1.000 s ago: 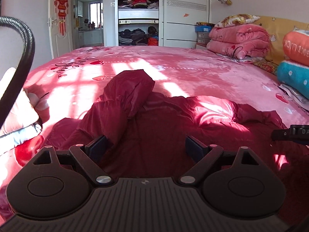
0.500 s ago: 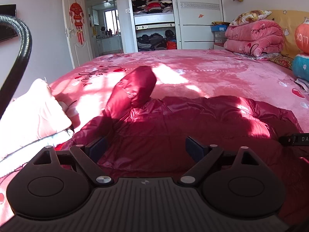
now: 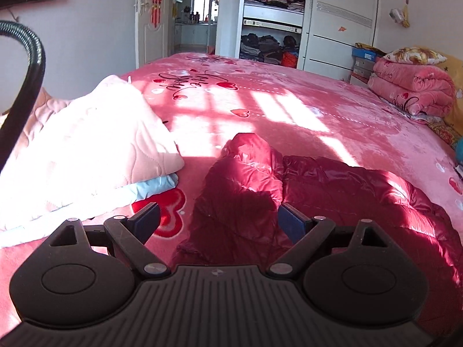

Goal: Fold large clothes

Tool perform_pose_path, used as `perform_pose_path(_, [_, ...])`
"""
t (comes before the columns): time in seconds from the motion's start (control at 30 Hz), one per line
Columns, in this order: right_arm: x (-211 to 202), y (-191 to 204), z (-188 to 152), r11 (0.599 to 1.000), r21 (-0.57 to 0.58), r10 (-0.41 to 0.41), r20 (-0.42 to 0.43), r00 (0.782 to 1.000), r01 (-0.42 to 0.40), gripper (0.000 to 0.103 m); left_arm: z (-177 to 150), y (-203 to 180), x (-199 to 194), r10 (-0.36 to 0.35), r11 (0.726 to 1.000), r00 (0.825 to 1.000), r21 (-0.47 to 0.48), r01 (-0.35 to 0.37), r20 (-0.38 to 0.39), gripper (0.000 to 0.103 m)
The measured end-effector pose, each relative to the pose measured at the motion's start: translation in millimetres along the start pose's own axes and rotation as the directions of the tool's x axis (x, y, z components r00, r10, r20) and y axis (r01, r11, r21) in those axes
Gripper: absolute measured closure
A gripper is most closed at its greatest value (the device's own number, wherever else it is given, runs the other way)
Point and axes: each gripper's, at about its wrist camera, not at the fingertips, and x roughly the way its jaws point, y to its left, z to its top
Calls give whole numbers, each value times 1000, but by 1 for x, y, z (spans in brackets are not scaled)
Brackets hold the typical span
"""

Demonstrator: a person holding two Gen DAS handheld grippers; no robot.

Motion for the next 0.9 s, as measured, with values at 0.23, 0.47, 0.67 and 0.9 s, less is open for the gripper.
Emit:
perform_pose_path(0.23, [12,-15,-2,993,78,100,-135,986,-90,1,-2,19,18,-58,992,998,-114,54,-29,0])
perform_pose_path(0.47, [6,7,-4,998,-60,-7,-43,999,5,1,-16,1,2,-78,988,996,-130,84,50,0])
perform_pose_path(0.67, [-5,33,-9,976,-220,22,65,998,-7,1,-20,-61,-5,-195,981,977,-2,196,88,0])
perform_pose_path(0.9, [11,48,-17,938,-345,-39,30,999,47,1,-47,-150,6,-334,923,942,207,323,20,0])
